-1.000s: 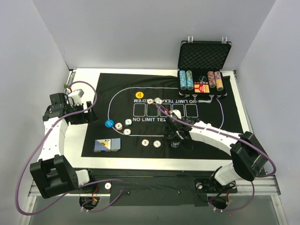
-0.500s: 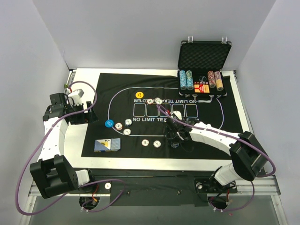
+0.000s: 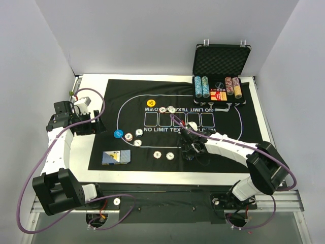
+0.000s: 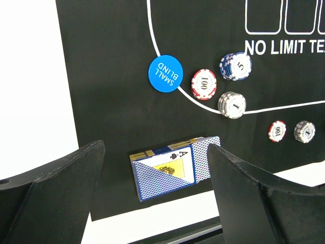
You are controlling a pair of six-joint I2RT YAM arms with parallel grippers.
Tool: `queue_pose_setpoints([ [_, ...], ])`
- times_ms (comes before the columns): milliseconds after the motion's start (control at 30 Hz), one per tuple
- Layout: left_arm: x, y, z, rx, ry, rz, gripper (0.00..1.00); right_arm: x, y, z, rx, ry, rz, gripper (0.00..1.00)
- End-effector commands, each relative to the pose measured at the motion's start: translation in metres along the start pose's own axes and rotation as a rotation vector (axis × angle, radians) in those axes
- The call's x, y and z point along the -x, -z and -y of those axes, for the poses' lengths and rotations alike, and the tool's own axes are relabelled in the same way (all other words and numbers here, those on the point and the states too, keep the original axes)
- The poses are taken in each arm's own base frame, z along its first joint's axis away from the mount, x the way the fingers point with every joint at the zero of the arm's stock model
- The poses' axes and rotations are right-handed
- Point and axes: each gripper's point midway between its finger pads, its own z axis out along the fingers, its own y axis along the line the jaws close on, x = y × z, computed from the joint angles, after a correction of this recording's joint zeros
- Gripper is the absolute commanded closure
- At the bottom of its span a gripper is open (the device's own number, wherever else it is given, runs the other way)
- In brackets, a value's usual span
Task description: Distribute texas hold em gaming equipment
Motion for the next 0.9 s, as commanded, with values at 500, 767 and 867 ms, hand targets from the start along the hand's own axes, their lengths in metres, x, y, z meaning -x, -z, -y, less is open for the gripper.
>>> queue_pose_setpoints([
  [500,0.017,0.011,0.002,0.002,-0.040,0.056,0.07,0.004,0.016,0.000,0.011,0.000,-0.001,0.67],
  [767,0.016,0.010,0.003,-0.001,-0.042,0.054,0.07,0.012,0.024,-0.002,0.022,-0.010,0.027,0.83],
  [867,0.015,0.009,0.003,-0.004,-0.041,0.052,0.07,0.019,0.032,-0.003,0.027,-0.015,0.046,0.89],
])
